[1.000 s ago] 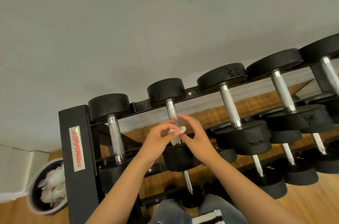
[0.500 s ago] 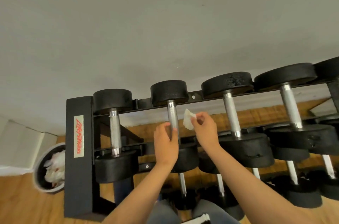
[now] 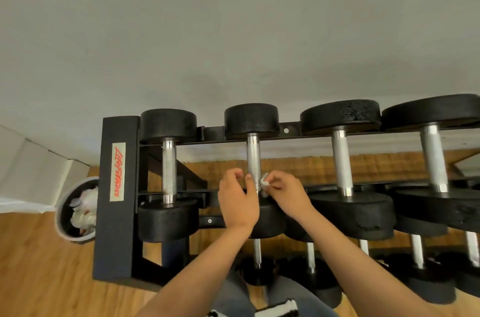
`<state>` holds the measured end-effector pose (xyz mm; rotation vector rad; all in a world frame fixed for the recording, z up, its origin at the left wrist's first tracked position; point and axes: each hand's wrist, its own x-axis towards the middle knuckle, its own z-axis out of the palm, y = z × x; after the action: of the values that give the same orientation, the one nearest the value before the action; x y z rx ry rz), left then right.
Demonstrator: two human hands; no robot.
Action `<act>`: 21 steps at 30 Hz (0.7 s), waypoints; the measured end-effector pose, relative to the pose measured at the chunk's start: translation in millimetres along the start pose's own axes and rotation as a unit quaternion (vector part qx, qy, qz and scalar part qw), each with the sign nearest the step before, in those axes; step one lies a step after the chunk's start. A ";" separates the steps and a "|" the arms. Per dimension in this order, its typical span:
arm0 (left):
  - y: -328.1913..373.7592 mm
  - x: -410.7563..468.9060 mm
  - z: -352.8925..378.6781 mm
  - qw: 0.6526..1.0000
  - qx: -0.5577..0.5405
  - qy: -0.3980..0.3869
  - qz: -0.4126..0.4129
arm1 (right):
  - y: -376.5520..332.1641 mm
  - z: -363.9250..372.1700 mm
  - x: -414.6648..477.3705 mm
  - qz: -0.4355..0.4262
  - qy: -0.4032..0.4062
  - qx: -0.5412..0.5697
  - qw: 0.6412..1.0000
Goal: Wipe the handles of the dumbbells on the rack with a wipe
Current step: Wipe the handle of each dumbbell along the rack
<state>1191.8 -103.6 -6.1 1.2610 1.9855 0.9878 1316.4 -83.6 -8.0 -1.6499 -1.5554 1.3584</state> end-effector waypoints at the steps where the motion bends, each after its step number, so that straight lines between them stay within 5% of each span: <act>1: -0.2 0.5 -0.2 1.000 -0.009 -0.011 -0.002 | -1.3 1.7 0.2 -0.010 0.015 0.008 1.000; 5: -5.5 0.3 -3.5 0.998 -0.029 -0.057 0.010 | 2.3 4.8 -2.2 -0.025 0.034 0.022 0.999; 11: -12.0 -7.2 -5.2 0.998 -0.026 -0.047 0.012 | 6.6 -7.4 3.0 -0.022 -0.045 -0.026 0.998; 16: -11.2 -7.3 -5.6 0.998 -0.030 -0.053 0.005 | -11.3 -3.7 18.2 -0.029 0.054 -0.035 0.998; 21: -12.3 -6.4 -5.4 0.999 -0.025 -0.042 0.009 | 6.8 -7.5 -0.1 -0.029 -0.038 -0.040 0.998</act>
<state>1184.0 -114.4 -12.8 1.2734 1.8776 0.9717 1326.1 -83.3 -11.0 -1.6025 -1.7102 1.3592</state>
